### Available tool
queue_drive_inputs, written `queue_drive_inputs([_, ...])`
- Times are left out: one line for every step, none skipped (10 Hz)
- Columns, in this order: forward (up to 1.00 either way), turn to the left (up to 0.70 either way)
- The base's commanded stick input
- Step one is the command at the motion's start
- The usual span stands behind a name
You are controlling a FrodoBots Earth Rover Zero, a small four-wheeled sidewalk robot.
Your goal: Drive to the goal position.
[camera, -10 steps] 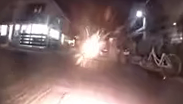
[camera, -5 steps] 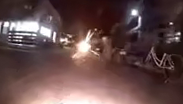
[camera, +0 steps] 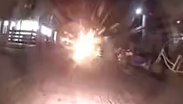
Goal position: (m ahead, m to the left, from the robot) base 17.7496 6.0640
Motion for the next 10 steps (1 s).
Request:
queue_drive_inputs([0.85,0.00])
queue_drive_inputs([0.85,0.00])
queue_drive_inputs([0.85,0.00])
queue_drive_inputs([0.85,0.00])
queue_drive_inputs([0.85,0.00])
queue_drive_inputs([0.85,0.00])
queue_drive_inputs([0.85,0.00])
queue_drive_inputs([0.85,0.12])
queue_drive_inputs([0.85,0.29])
queue_drive_inputs([0.85,0.09])
